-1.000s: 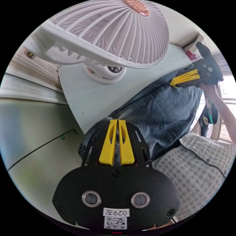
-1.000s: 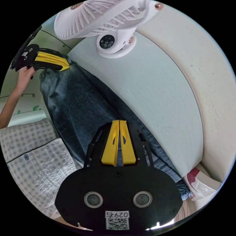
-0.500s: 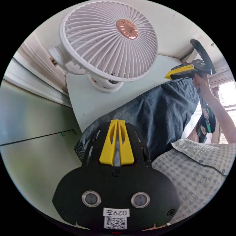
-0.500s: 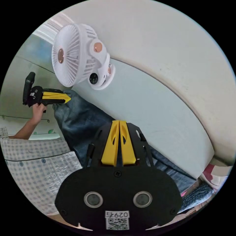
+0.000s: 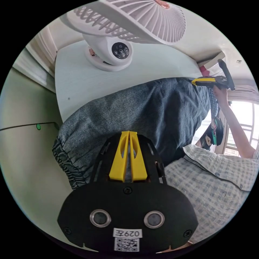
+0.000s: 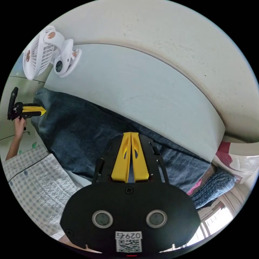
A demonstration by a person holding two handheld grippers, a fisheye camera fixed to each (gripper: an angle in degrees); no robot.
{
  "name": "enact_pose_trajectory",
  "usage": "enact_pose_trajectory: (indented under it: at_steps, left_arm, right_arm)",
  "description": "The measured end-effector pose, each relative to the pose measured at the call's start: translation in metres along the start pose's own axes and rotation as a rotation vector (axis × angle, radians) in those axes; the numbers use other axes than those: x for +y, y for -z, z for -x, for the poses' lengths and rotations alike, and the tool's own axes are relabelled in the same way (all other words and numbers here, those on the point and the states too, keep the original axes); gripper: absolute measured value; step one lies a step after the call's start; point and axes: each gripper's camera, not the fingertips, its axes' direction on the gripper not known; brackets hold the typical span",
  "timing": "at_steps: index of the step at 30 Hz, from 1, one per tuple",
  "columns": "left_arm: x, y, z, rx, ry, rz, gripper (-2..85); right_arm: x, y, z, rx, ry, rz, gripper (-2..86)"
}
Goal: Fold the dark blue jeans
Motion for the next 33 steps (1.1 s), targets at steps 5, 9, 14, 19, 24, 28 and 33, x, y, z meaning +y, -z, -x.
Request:
enact_pose_trajectory:
  at_steps: [5,9,14,19,24,28,33]
  left_arm:
    - [0.001,-0.009,-0.010,-0.065,0.011,0.014,-1.0]
    - [0.002,-0.016,-0.017,-0.097,0.049,0.026,-1.0]
    - [0.003,-0.010,-0.043,-0.081,0.097,0.030,-1.0]
    - [0.000,-0.021,-0.107,0.067,0.054,-0.007,-1.0]
    - [-0.010,-0.081,-0.166,-0.060,0.061,0.166,-1.0]
    - [-0.008,-0.097,-0.184,-0.219,0.089,0.163,-1.0]
    - [0.003,-0.099,-0.186,-0.205,0.194,0.193,-1.0]
  right_arm:
    - [-0.002,0.015,-0.073,-0.276,-0.054,-0.047,-0.4]
    - [0.017,-0.011,-0.088,-0.247,0.092,0.088,0.6]
    - [0.051,-0.024,-0.108,-0.070,0.158,0.098,4.4]
    - [0.069,-0.034,-0.138,-0.085,0.240,0.084,1.1]
    - [0.081,-0.010,-0.200,-0.145,0.180,-0.014,-0.3]
    - [0.081,-0.032,-0.236,-0.227,0.181,0.035,-0.3]
    - [0.111,-0.037,-0.299,-0.405,0.162,-0.011,-0.2]
